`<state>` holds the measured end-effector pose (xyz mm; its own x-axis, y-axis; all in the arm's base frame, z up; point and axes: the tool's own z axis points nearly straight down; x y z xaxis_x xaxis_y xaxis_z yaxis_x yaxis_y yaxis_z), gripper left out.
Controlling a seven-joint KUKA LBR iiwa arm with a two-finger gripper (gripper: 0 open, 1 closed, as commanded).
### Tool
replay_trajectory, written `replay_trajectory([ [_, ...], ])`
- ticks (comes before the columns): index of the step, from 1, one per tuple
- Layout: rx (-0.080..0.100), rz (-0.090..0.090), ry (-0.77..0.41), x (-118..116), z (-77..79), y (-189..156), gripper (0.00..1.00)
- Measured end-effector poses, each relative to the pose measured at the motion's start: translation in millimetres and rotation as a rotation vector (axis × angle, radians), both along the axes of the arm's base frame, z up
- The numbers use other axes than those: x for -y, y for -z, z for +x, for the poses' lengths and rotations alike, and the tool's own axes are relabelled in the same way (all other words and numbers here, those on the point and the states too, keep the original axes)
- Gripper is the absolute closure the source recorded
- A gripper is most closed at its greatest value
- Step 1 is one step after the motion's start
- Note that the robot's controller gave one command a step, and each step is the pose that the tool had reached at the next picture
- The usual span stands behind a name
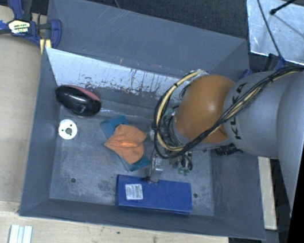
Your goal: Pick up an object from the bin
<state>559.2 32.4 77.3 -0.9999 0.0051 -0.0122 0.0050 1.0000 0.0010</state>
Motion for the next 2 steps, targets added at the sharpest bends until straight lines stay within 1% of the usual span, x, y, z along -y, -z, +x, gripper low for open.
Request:
replay_trajectory([
  [1,-0.022,-0.005,0.000,-37,36.6,4,0.00],
  [2,-0.018,-0.014,-0.013,-53,40.2,5,0.00],
])
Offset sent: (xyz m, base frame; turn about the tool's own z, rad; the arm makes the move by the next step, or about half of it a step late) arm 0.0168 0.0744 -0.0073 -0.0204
